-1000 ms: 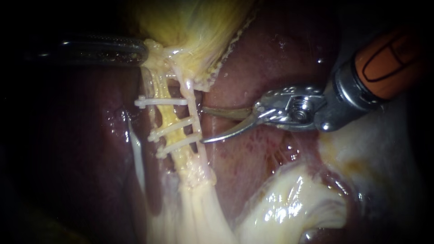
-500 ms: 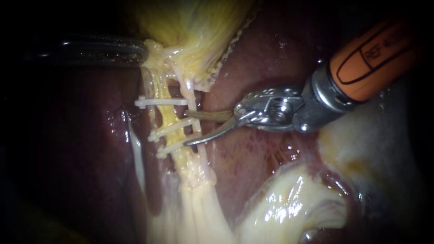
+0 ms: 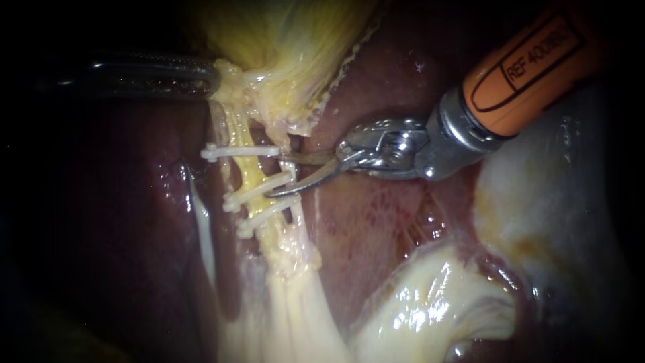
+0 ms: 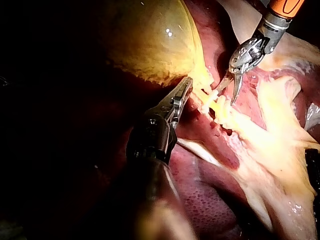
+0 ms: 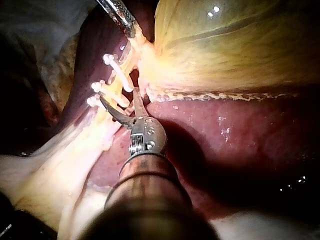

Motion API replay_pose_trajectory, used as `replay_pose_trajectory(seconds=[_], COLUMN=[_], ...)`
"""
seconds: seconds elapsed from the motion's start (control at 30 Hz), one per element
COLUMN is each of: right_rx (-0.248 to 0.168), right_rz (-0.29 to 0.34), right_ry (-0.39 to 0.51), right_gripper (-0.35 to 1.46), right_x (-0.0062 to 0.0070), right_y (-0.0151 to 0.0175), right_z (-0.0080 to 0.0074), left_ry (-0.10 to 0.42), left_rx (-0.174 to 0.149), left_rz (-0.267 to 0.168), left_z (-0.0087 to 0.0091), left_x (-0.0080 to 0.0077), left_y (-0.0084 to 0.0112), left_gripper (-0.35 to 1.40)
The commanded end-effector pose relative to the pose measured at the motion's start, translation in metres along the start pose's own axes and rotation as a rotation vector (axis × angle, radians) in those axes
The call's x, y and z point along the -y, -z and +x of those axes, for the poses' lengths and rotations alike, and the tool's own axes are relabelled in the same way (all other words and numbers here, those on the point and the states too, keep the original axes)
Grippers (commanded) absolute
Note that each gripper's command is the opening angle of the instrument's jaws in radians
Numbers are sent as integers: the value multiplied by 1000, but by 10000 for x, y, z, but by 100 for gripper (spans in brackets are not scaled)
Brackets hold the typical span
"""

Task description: Go to the cutting position left tube

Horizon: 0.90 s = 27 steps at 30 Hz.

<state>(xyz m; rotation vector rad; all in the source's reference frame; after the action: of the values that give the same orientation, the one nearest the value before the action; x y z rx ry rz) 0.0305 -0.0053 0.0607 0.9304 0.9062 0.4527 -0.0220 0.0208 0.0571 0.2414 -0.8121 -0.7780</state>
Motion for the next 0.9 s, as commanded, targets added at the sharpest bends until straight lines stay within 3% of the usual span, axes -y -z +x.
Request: replay_pose_trajectory(seconds=[0.03, 0.23, 0.4, 0.67, 0.9], right_rx=[-15, -65, -105, -154, -194], right_rz=[23, 148, 176, 128, 137], right_ry=[7, 28, 36, 25, -24], right_gripper=[121, 117, 114, 116, 121], right_x=[1, 7, 15, 4, -1], right_y=[-3, -17, -30, -68, -89], right_z=[1, 7, 15, 20, 15], left_ry=[0, 0, 0, 0, 0], left_rx=[0, 0, 0, 0, 0], left_rz=[0, -1, -1, -1, -1], left_z=[0, 0, 0, 0, -1], left_x=[0, 0, 0, 1, 1], left_y=[0, -1, -1, -2, -2], left_gripper=[-35, -35, -35, -35, -35])
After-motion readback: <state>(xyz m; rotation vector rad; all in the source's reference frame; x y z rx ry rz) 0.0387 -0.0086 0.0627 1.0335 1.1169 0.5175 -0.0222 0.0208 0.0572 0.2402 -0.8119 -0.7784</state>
